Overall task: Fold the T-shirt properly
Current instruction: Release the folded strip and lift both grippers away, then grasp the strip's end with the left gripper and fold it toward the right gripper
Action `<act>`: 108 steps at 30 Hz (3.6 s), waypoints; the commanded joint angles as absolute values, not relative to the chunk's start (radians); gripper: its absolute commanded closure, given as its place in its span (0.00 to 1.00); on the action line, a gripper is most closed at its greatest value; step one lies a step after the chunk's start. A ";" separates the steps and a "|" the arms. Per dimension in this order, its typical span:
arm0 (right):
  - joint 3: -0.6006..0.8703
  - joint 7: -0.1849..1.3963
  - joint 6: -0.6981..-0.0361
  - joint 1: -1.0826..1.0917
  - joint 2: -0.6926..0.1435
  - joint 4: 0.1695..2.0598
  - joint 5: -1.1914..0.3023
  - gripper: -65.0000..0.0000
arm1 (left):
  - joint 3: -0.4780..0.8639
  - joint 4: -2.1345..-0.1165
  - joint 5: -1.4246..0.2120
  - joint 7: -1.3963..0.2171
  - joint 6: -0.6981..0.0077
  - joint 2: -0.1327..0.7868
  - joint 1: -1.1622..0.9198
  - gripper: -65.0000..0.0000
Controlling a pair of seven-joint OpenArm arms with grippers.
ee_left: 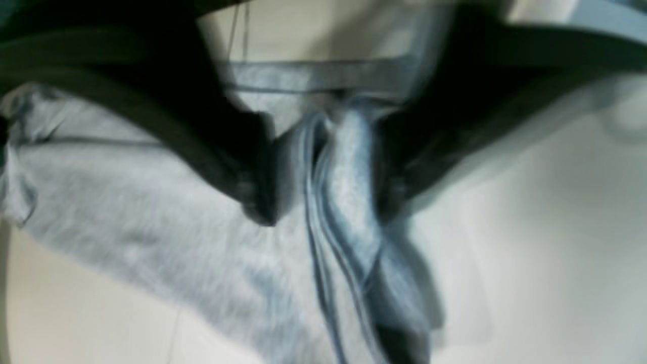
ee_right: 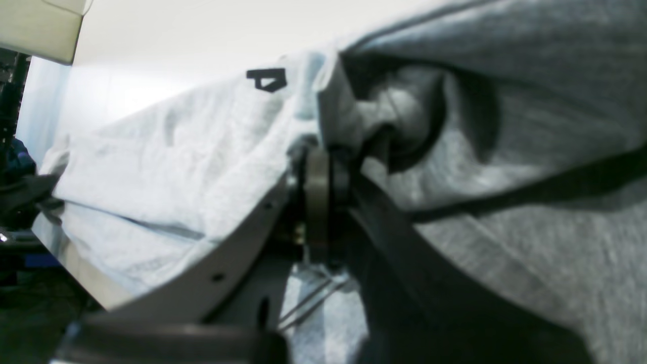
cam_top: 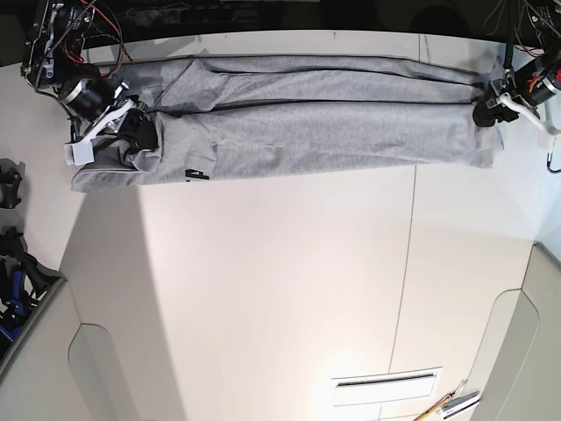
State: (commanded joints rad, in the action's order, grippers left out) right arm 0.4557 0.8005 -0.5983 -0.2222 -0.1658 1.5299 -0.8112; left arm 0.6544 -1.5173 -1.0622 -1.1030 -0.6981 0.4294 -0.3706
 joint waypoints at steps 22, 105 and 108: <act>0.679 0.936 -0.598 -0.199 -0.168 1.654 -0.973 1.00 | 0.654 -1.863 -0.805 -0.995 -0.658 0.512 -0.255 1.00; 0.496 0.743 -0.599 -0.293 -0.146 1.728 -0.721 0.82 | -0.318 -2.002 -0.527 -0.760 -0.609 0.310 -0.266 0.42; 0.496 0.741 -0.598 -0.245 -0.160 1.576 -0.716 0.82 | -0.318 -2.002 -0.527 -0.768 -0.609 0.310 -0.267 0.42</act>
State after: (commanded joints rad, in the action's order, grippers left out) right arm 0.4961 0.7414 -0.5983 -0.2451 -0.1604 1.5764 -0.7158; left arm -0.3176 -2.0022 -0.5266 -0.7681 -0.6094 0.3103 -0.2668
